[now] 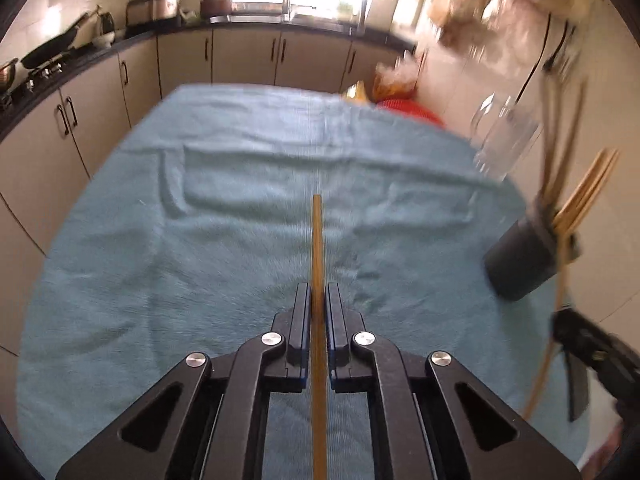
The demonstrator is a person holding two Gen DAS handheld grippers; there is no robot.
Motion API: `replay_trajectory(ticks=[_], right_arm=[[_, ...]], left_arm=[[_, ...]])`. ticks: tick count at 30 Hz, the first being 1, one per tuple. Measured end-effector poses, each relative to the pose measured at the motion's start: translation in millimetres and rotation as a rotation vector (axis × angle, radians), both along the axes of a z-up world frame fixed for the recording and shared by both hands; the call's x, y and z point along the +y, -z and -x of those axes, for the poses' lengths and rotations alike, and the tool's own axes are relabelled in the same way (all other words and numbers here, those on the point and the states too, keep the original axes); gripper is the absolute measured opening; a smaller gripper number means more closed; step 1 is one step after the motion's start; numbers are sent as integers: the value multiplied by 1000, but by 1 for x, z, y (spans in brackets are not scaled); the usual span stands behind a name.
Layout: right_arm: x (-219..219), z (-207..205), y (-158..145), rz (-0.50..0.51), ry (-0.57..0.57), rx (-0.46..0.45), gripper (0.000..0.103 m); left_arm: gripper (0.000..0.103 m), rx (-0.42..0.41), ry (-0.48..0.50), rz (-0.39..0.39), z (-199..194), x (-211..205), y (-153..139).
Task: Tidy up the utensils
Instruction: 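Lift both chopsticks upright off the towel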
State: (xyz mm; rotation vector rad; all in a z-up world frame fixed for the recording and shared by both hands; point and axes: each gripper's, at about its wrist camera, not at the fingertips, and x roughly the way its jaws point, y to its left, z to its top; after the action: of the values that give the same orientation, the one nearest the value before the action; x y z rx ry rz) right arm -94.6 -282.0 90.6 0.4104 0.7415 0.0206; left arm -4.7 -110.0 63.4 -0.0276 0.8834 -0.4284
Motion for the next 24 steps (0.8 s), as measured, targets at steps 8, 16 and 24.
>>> replay_trajectory(ticks=[8,16,24], right_arm=[[11,26,-26,16,5,-95,7],[22,46,-43,58,10,-160,7],[18,51,-47,54,21,-172,7]], left_arm=[[6,-133,-6,77,43,29,-51],[6,-192,23,111,73,37,-74],[6,-200,23,119,85,38,-78]])
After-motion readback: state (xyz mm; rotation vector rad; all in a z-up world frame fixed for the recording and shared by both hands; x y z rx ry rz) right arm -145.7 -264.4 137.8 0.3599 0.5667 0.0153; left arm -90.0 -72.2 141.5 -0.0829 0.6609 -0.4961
